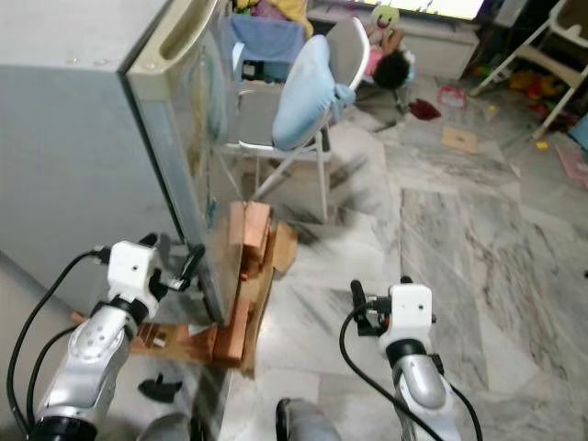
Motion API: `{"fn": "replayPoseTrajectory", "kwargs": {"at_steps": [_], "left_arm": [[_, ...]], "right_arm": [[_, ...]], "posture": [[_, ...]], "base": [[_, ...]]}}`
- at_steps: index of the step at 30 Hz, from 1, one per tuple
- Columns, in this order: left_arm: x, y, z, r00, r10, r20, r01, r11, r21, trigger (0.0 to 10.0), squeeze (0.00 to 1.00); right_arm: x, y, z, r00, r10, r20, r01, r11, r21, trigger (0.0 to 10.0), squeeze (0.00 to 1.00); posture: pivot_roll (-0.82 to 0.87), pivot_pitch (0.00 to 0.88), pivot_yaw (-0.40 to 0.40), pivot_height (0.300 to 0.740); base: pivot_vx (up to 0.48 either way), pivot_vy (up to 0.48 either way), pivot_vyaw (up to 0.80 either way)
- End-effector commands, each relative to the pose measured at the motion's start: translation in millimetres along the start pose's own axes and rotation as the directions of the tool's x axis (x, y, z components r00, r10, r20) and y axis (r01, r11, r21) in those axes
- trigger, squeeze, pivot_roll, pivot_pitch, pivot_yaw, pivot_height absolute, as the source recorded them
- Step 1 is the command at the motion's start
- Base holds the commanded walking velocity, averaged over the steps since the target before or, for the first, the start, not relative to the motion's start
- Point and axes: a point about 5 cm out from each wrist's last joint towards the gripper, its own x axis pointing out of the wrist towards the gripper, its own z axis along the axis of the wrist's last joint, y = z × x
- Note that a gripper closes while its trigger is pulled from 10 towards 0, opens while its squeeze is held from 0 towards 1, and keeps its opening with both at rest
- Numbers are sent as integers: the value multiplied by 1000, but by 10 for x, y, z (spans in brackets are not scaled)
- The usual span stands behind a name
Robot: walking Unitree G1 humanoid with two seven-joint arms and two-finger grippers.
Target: Restocking fridge
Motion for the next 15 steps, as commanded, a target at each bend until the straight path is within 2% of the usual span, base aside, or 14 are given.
{"fn": "replayPoseTrajectory", "kwargs": {"at_steps": [1, 12, 15], "left_arm": [[-6, -36, 28, 1000, 3, 7, -3, 1000, -14, 10000, 0], [-18, -39, 17, 1000, -3, 0, 3, 1000, -22, 10000, 0], [-23, -19, 34, 1000, 3, 3, -3, 1000, -15, 10000, 0]], "right_arm": [[0, -27, -2, 1000, -8, -7, 8, 1000, 0, 10000, 0], [17, -20, -5, 1000, -5, -8, 5, 1000, -1, 10000, 0], [27, -18, -5, 1000, -6, -8, 6, 1000, -1, 10000, 0]], "posture": [[-2, 60, -50, 740], [1, 54, -50, 740], [2, 51, -48, 740]], "base": [[0, -330, 0], [0, -374, 0], [0, -191, 0]]}}
